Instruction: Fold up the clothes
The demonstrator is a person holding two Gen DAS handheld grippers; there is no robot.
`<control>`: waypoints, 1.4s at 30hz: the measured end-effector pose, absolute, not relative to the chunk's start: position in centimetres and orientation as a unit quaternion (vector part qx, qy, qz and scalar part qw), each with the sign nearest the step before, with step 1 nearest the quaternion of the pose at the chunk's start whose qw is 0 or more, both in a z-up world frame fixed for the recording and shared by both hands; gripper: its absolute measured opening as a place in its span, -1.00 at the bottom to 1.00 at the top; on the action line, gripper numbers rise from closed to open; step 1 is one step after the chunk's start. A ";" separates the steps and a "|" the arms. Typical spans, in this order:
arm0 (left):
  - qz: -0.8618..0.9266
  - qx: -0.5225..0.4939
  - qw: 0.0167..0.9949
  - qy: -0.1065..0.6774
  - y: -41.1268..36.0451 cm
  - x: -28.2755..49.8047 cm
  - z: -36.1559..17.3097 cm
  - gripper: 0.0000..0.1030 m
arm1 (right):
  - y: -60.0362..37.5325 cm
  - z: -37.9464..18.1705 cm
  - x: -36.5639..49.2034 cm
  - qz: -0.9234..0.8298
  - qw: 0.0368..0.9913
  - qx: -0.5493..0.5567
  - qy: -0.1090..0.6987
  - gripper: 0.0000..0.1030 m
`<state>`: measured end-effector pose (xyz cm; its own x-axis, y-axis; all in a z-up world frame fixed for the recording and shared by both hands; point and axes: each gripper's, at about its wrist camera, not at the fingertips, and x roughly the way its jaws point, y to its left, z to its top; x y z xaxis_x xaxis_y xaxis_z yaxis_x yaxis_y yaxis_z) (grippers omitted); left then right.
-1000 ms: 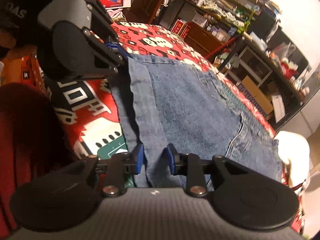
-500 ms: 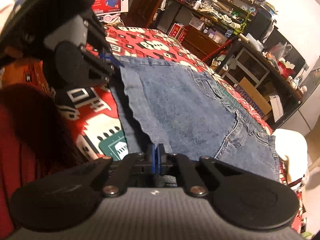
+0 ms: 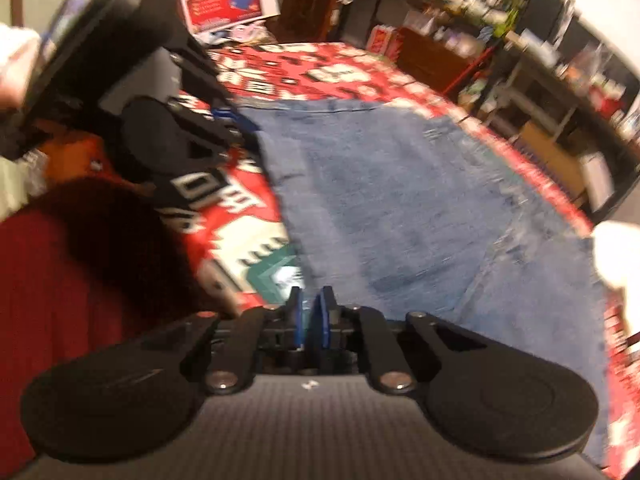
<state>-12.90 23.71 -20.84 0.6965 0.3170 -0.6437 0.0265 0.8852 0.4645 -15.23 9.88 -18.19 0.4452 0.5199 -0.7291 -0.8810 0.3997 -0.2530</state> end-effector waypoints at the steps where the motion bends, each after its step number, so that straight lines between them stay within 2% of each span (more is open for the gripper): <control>1: 0.083 0.224 0.892 0.383 23.8 -13.0 -20.8 -0.82 | 9.7 -18.1 -15.1 0.446 0.788 -0.314 0.284 -0.82; 5: 0.093 0.191 0.898 0.385 24.3 -13.8 -20.1 -0.74 | 9.2 -17.5 -14.6 0.452 0.791 -0.291 0.293 -0.82; 7: 0.098 0.168 0.902 0.384 24.5 -14.2 -19.6 -0.70 | 8.9 -17.2 -14.4 0.454 0.792 -0.280 0.297 -0.74; 9: 0.098 0.135 0.909 0.382 24.5 -14.5 -18.9 -0.69 | 8.6 -16.9 -14.2 0.457 0.793 -0.268 0.302 -0.67; 14: 0.076 0.025 0.920 0.384 25.0 -14.4 -18.1 -0.69 | 7.9 -16.2 -13.6 0.463 0.794 -0.239 0.312 -0.65; 15: 0.074 0.010 0.920 0.385 25.1 -14.3 -18.2 -0.69 | 7.8 -16.1 -13.5 0.464 0.795 -0.233 0.314 -0.59; 19: 0.073 -0.016 0.916 0.393 24.9 -14.0 -18.8 -0.69 | 8.5 -17.0 -14.4 0.477 0.788 -0.246 0.301 -0.58; 24: 0.073 -0.007 0.914 0.399 24.3 -13.9 -19.1 -0.68 | 10.0 -18.0 -14.4 0.489 0.776 -0.253 0.307 -0.69; 33: 0.076 -0.008 0.913 0.400 24.9 -14.1 -19.4 -0.68 | 11.4 -18.7 -13.6 0.480 0.784 -0.254 0.300 -0.71; 39: 0.080 -0.009 0.913 0.400 25.1 -14.3 -19.5 -0.68 | 12.0 -18.6 -13.2 0.479 0.783 -0.249 0.308 -0.99; 42: 0.082 -0.009 0.914 0.398 25.2 -14.4 -19.5 -0.69 | 11.9 -18.3 -13.4 0.479 0.784 -0.242 0.313 -1.00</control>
